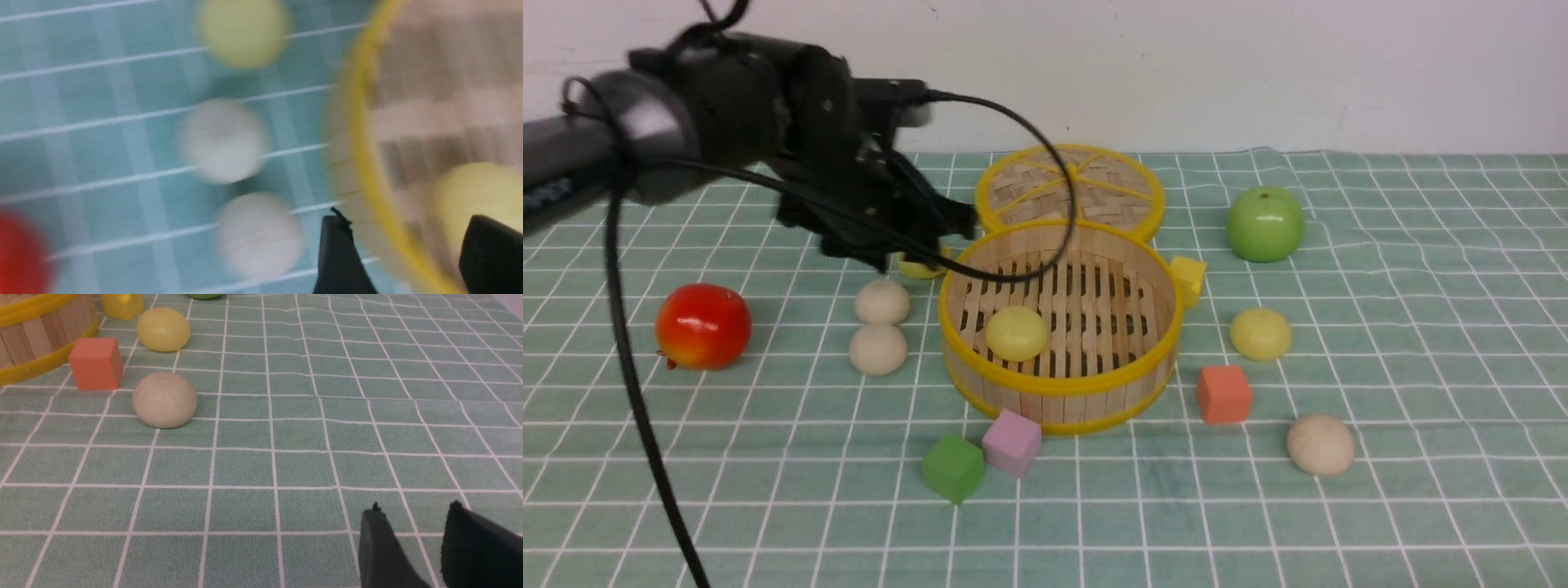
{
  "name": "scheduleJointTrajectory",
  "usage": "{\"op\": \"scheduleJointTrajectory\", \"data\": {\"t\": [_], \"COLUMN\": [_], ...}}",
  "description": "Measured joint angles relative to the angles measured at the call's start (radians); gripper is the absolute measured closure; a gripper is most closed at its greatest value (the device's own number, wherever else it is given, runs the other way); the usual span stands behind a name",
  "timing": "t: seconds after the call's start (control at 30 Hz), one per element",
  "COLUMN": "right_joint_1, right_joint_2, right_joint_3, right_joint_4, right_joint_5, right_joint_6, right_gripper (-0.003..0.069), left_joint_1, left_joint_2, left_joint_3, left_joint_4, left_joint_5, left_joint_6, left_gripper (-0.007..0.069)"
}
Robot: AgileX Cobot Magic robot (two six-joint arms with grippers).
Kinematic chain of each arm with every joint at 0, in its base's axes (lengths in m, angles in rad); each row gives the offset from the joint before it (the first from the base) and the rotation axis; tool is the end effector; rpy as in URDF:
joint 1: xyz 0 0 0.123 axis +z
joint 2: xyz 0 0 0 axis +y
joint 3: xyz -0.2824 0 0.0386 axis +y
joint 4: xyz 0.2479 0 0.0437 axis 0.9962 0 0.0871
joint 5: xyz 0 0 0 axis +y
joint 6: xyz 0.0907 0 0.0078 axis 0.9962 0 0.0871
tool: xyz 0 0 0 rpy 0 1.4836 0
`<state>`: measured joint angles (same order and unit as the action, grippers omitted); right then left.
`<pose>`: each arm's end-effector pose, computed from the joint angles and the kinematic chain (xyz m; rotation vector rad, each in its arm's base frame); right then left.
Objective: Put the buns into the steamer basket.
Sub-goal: Use the left arm to grab a steamed stuffed bun
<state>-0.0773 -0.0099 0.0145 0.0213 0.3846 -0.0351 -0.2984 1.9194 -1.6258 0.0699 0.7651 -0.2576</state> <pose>0.0521 -0.0033 0.1742 0.0525 1.8724 -0.0564 0.4161 -0.1234 0.2702 0.0970 2.5433 -0.1374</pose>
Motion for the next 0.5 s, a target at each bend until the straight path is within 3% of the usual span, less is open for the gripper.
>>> {"op": "scheduleJointTrajectory", "data": {"t": [0.2,0.5], "right_joint_1": [0.000,0.000], "right_joint_2": [0.000,0.000], "right_joint_3": [0.000,0.000], "right_joint_4": [0.000,0.000], "right_joint_5": [0.000,0.000], "right_joint_6": [0.000,0.000], "right_gripper": [0.0421,0.0421], "left_joint_1": [0.046,0.045], "left_joint_2": [0.058,0.129], "left_joint_3": [0.000,0.000], "left_joint_4": [0.044,0.040], "left_joint_5": [0.074,0.010], "left_joint_6": [-0.173,-0.199], "left_gripper": [0.0269,0.0373]}}
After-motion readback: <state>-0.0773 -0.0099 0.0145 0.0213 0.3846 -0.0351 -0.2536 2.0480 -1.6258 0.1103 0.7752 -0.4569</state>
